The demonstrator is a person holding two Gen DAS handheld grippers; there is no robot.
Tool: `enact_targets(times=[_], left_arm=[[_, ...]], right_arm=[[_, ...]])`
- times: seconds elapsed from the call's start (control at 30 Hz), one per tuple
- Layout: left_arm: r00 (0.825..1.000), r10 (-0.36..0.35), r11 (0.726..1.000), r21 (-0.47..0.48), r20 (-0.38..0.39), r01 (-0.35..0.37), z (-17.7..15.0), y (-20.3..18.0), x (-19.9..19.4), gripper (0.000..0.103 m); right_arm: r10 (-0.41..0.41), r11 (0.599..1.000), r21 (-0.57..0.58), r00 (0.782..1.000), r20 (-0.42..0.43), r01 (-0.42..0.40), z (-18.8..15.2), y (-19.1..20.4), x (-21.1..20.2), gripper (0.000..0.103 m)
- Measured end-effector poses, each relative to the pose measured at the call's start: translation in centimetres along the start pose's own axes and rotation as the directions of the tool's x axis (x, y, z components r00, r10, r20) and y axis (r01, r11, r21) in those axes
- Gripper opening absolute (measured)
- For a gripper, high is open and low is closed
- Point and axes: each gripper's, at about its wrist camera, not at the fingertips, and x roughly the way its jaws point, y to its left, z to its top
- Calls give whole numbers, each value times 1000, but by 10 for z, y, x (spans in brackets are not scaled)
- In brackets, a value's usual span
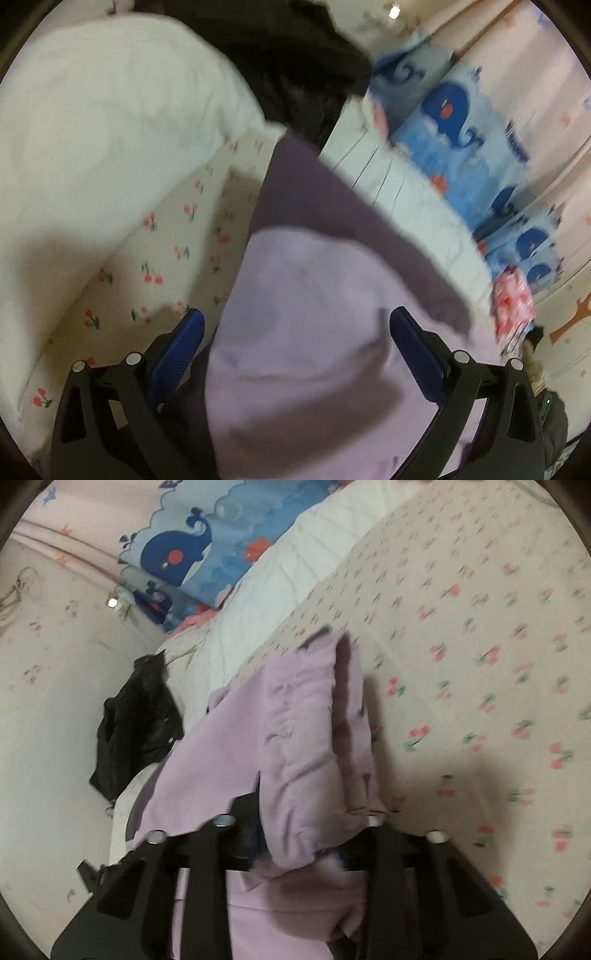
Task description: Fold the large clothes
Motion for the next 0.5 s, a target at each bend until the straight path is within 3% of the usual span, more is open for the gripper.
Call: enact_targets(times=[0.03,0.1,0.13,0.2,0.23,0.3,0.37,0.4,0.43,0.5], left_arm=[[1000,-4,1000,12,15,4,1,-1,-1,97],[1000,7,998,58,20,-8,-1,-9,-1,97],[1000,7,998,61,24,-8,-1,-10,-1,97],[999,10,998,57,43,-13,-4,-12,-1,97],[998,2,998,60,56,-6,-3,-13,-2,97],[997,-2,995,96,76,-5,-5,-19,-4,97],[997,54,989,137,59,-61,-7,-23,6,97],[995,92,984,151,43,-98,-9,-21,14,97],[993,117,980,161,24,-120,-12,-19,21,97],[992,124,979,167,-38,-116,-15,-11,38,97]], right_arm=[[-29,999,14,999,33,29,1,-2,-11,55],[-71,997,13,986,149,69,2,0,-36,56],[-54,998,-27,973,225,61,1,10,-50,57],[28,986,-167,954,297,23,-4,41,-65,62],[86,968,-250,954,287,-12,-10,59,-65,68],[104,934,-357,970,219,-19,-23,80,-48,74],[17,919,-394,993,118,31,-32,85,-14,75],[-66,920,-382,996,51,81,-33,78,15,75],[-92,923,-376,996,-3,84,-39,67,33,75],[-98,916,-392,995,-10,86,-43,55,47,75]])
